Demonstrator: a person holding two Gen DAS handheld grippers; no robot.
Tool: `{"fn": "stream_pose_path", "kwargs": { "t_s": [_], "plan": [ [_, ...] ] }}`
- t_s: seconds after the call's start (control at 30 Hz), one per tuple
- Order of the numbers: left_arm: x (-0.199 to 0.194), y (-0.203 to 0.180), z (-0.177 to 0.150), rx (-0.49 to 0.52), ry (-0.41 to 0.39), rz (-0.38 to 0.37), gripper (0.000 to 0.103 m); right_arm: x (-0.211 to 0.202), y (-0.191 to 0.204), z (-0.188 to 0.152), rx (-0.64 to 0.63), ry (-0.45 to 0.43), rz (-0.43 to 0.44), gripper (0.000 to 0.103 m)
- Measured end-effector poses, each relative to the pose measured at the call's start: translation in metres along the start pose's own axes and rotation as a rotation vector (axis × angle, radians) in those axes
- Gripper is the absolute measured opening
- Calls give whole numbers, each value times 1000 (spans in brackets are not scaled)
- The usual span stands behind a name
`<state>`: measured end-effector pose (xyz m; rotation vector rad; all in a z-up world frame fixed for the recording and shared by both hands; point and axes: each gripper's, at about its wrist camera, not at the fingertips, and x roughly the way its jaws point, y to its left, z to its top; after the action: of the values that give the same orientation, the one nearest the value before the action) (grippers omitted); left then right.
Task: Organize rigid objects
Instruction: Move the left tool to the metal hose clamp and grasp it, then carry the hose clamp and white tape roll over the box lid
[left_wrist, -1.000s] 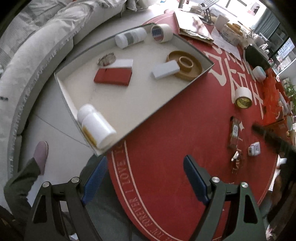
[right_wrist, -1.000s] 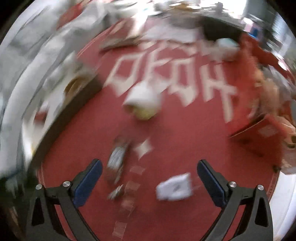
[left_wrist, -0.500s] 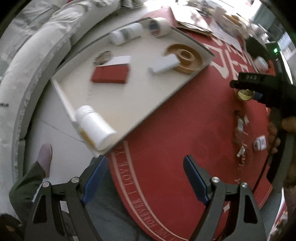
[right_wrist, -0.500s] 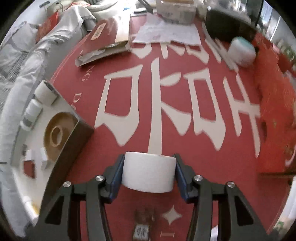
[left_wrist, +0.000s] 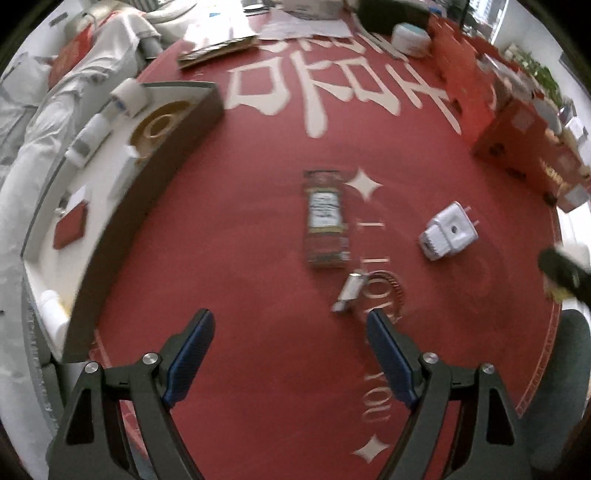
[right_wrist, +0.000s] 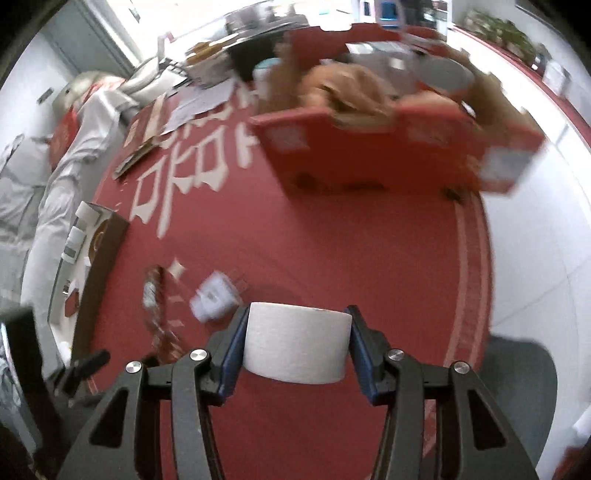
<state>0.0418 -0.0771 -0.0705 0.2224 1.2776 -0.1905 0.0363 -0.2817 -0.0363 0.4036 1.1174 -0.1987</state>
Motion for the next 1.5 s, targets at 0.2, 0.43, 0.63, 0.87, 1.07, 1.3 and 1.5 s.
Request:
{"fn": "stream_pose_path", "kwargs": {
  "t_s": [0.2,0.43,0.63,0.87,1.07,1.3,1.5],
  "plan": [
    [16,-12,9,-3,-17,50,98,7,-19,-22,53,14,42,52],
    [24,6,10,-100,10,-30,103,17,-27,-29,82,37,68,52],
    [5,20,5,-133,-28,-36,103,13,-29,-30,96,15,86,52],
    [10,-12,4,-26,-29,-19,103,15,-30,-31,102,22,101,52],
    [20,-18,-3,-38,-10,-52,103,19,-31,-32,105,34,93,52],
    [19,-25,6,-16,7,-64,72,14,-29,-32,95,16,70,52],
    [5,-26,-7,-14,4,-116,48,6,-25,-35,87,-8,61,52]
  ]
}}
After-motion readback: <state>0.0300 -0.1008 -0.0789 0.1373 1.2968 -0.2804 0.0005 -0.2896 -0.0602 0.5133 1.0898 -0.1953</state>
